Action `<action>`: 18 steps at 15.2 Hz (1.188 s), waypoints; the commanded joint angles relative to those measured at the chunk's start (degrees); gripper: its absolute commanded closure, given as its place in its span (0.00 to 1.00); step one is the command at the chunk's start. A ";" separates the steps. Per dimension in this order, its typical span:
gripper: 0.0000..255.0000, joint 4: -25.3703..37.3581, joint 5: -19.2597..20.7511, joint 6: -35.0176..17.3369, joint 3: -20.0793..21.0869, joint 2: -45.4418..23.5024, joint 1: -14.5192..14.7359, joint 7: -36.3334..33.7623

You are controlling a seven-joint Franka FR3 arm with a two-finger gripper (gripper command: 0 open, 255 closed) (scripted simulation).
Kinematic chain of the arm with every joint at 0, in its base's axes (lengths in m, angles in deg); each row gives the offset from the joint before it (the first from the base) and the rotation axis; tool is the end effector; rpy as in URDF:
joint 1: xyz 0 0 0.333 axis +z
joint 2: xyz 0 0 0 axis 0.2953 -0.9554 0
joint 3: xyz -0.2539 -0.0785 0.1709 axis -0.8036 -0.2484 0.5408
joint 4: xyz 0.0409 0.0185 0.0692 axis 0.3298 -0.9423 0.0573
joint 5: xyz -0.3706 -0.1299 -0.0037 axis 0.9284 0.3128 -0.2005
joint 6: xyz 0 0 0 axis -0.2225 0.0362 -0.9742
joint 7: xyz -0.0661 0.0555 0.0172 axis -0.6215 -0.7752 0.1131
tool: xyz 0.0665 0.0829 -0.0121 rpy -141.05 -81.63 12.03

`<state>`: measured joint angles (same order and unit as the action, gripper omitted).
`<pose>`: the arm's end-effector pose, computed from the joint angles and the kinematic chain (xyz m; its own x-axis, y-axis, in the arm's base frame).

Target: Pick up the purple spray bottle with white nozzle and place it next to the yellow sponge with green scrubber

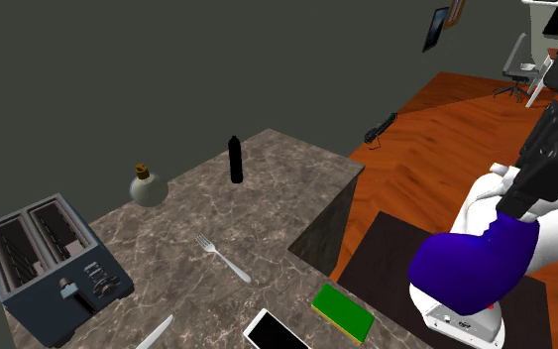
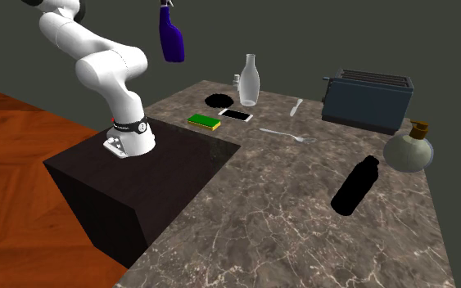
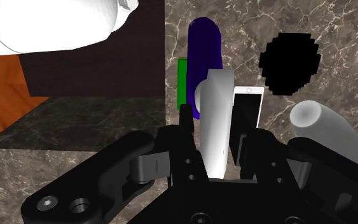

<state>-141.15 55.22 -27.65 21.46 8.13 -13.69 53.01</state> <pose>0.0614 0.2348 0.6834 0.9987 -0.0474 0.0194 -0.0477 -0.9988 0.0135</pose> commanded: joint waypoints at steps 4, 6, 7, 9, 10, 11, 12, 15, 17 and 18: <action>1.00 -5.12 -0.94 -2.12 0.78 3.05 0.76 0.47; 1.00 -7.13 -1.38 -3.00 1.18 4.21 1.05 0.65; 1.00 -8.13 -1.60 -3.43 1.39 4.78 1.20 0.74; 1.00 -10.08 -2.07 -4.28 1.83 5.91 1.50 0.89; 1.00 -11.05 -2.32 -4.70 2.07 6.46 1.66 0.97; 1.00 -12.01 -2.57 -5.12 2.31 7.01 1.82 1.04; 1.00 -12.96 -2.84 -5.54 2.56 7.56 1.98 1.11; 1.00 -15.76 -3.66 -6.76 3.36 9.17 2.48 1.29; 1.00 -17.59 -4.25 -7.56 3.94 10.22 2.83 1.40; 1.00 -18.49 -4.56 -7.96 4.25 10.74 3.01 1.45</action>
<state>-158.74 50.86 -35.24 25.52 18.35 -10.86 54.35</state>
